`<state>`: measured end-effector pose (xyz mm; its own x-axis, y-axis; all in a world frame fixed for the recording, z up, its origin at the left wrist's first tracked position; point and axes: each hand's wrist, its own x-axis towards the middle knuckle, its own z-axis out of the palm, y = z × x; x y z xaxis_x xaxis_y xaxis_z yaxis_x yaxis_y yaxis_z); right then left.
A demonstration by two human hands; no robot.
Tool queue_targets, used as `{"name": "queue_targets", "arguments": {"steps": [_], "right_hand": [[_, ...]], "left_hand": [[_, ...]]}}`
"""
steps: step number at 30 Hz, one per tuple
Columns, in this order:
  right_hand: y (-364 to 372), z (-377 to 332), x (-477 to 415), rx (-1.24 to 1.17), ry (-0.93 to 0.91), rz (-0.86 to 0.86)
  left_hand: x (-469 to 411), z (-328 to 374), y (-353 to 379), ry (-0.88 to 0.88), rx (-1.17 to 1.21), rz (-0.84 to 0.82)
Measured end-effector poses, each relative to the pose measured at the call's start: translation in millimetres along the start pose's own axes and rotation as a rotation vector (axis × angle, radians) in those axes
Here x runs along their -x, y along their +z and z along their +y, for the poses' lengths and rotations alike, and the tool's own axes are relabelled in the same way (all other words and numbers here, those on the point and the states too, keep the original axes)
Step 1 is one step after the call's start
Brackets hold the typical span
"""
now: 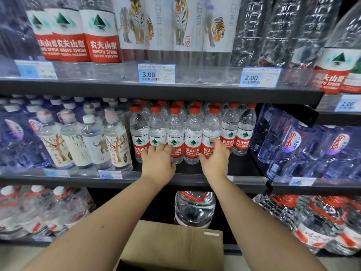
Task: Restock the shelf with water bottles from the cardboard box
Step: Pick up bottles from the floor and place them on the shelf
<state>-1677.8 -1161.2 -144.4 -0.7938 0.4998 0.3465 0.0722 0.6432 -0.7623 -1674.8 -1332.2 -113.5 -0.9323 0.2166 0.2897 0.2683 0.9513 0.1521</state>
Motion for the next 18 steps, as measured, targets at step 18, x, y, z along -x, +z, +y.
{"name": "queue_targets", "arguments": {"steps": [18], "right_hand": [[-17.1, -186.4, 265.7, 0.292, -0.757, -0.639]], "left_hand": [[237.3, -151.3, -134.6, -0.279, -0.069, 0.095]]}}
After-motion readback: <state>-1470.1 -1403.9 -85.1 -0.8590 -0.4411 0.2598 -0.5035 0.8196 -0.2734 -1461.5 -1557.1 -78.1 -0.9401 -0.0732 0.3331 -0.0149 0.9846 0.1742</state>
